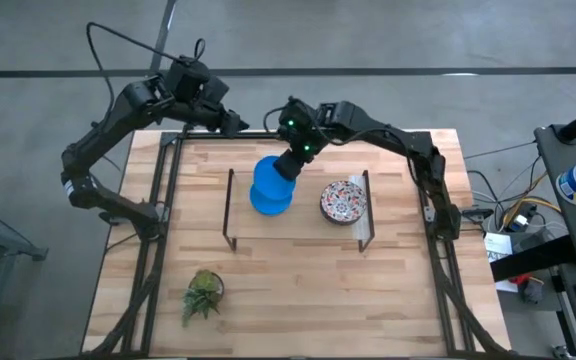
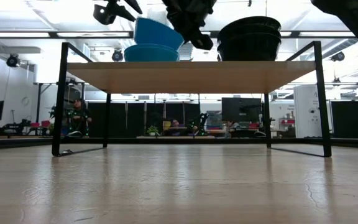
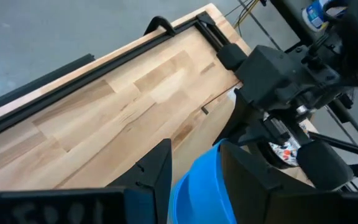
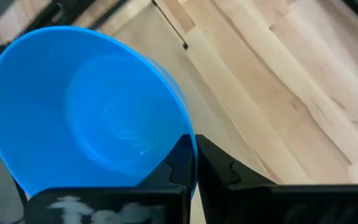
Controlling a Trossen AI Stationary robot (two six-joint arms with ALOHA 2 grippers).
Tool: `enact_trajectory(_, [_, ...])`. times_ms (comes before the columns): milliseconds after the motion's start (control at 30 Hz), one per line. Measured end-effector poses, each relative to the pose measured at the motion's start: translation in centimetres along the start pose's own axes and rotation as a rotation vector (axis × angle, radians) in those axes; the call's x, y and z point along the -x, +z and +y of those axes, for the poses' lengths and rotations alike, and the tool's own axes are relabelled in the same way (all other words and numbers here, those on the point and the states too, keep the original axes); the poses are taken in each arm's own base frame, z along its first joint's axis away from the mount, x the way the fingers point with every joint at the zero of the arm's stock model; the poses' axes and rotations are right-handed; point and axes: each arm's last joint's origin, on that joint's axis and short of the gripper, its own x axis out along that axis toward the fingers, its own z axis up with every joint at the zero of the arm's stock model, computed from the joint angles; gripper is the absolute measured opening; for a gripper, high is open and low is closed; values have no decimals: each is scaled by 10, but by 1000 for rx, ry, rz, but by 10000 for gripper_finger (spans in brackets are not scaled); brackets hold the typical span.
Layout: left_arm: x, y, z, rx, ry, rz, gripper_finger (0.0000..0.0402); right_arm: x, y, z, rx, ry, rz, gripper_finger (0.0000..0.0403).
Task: Pick & Place Mini bowls
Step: Stack the blue bowl on top of the blue bowl on the shelf
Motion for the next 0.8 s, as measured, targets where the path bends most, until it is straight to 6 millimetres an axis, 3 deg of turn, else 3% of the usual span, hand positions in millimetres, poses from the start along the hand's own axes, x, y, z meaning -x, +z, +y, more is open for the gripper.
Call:
enact_trajectory(333, [-5,-4,3,12,19,41,128,-22,-12,16,35,-1,20,8])
enact_trajectory(567, [-5,-4,3,12,19,40,128,-31,-14,12,7,-40,42,9])
enact_trajectory(800, [-5,-4,3,12,19,41,128,-30,-15,15,17,-29,40,59])
